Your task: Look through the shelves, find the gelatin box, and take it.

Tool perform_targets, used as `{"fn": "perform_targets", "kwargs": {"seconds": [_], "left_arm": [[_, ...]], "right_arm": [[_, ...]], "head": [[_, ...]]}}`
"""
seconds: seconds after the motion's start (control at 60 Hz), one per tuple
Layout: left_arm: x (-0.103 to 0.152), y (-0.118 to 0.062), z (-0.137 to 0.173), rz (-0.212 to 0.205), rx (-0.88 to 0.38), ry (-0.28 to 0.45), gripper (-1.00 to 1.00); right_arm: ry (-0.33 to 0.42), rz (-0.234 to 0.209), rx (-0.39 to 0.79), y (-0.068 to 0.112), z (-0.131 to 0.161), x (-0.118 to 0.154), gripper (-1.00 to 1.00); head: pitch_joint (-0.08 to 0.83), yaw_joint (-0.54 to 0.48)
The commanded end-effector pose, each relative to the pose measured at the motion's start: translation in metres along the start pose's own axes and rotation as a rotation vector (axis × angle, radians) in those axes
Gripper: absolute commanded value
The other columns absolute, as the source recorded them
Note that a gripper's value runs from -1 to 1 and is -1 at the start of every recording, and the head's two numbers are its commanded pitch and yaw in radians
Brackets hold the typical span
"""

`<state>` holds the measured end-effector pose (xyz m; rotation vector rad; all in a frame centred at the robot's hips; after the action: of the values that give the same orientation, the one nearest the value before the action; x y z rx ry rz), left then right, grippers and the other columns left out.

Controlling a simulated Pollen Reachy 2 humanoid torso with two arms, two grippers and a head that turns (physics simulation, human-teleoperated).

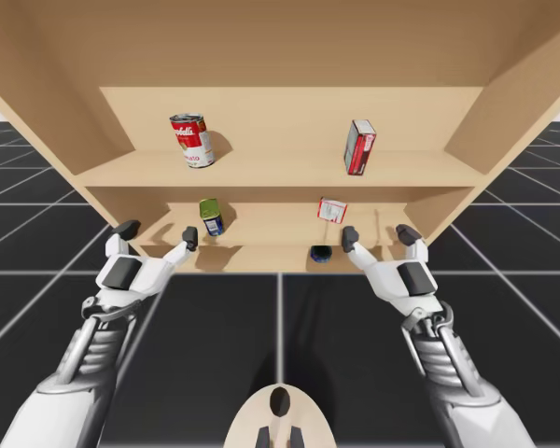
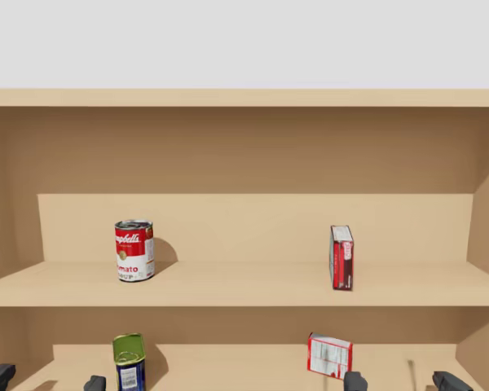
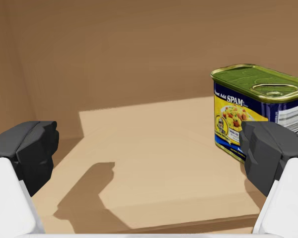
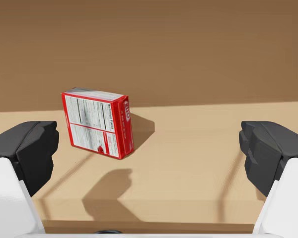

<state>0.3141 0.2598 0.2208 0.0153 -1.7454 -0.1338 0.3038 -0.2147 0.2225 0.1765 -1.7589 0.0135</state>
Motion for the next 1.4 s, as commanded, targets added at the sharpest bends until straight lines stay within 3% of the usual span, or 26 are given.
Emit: {"fn": "perform_targets", "kwargs": {"seconds": [0.017, 0.15, 0.517, 0.717, 0.9, 1.067, 1.4], "left_arm": [[0.000, 0.000, 0.000, -0.003, 0.001, 0.000, -1.00], [0.000, 0.000, 0.000, -0.003, 0.003, -0.002, -1.00], [0.000, 0.000, 0.000, -0.009, 0.003, -0.005, -1.00], [0.000, 0.000, 0.000, -0.012, 0.000, -0.006, -1.00], [0.001, -0.001, 0.000, -0.010, -0.003, -0.006, -1.00], [0.000, -0.002, 0.000, -0.007, -0.002, -0.004, -1.00], [0.002, -0.001, 0.000, -0.002, 0.002, -0.006, -1.00]], "right_arm": [[0.008, -0.041, -0.015, 0.009, 0.002, -0.004, -1.00], [0.009, -0.046, 0.008, 0.009, 0.001, -0.003, -1.00], [0.022, -0.011, 0.017, 0.011, 0.000, -0.008, -1.00], [0.022, -0.012, 0.014, 0.010, 0.000, -0.008, -1.00], [0.026, -0.011, 0.018, 0.010, -0.001, -0.008, -1.00], [0.050, -0.034, 0.043, 0.016, -0.003, -0.003, -1.00], [0.114, 0.015, 0.074, 0.056, -0.035, -0.002, -1.00]], "head": [[0.008, 0.00], [0.039, 0.00], [0.276, -0.06], [0.358, -0.15], [0.401, -0.21], [0.406, -0.20], [0.397, -0.20]]}}
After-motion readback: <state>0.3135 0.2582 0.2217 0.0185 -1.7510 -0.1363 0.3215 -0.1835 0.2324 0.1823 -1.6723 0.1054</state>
